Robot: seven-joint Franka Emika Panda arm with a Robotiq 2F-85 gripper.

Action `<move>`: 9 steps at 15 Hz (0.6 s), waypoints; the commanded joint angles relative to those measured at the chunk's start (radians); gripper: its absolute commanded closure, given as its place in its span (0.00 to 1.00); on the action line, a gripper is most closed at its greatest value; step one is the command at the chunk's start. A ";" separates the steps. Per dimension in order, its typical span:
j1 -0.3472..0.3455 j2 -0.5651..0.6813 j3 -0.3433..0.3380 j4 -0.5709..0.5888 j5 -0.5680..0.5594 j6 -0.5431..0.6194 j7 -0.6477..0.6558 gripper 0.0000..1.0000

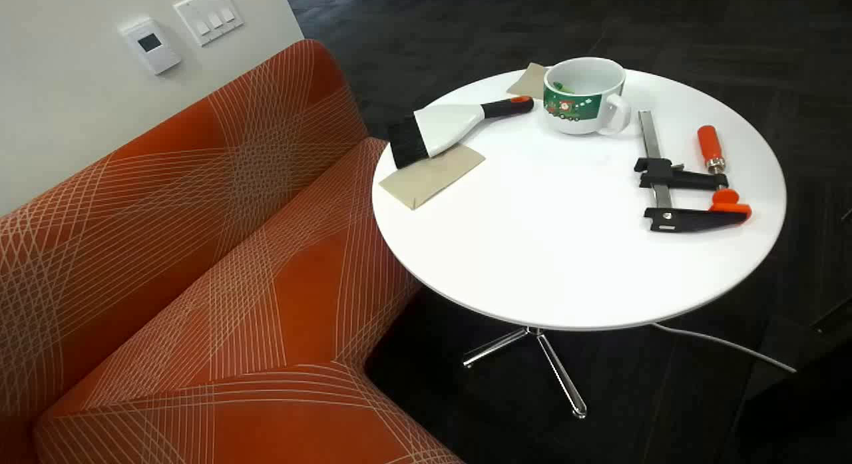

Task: Remove the green pen from the white bowl

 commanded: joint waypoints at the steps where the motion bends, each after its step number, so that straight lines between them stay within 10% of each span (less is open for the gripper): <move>1: 0.025 0.002 -0.020 0.002 -0.010 -0.004 0.009 0.00; 9: 0.029 0.019 -0.020 0.006 -0.014 0.008 0.000 0.00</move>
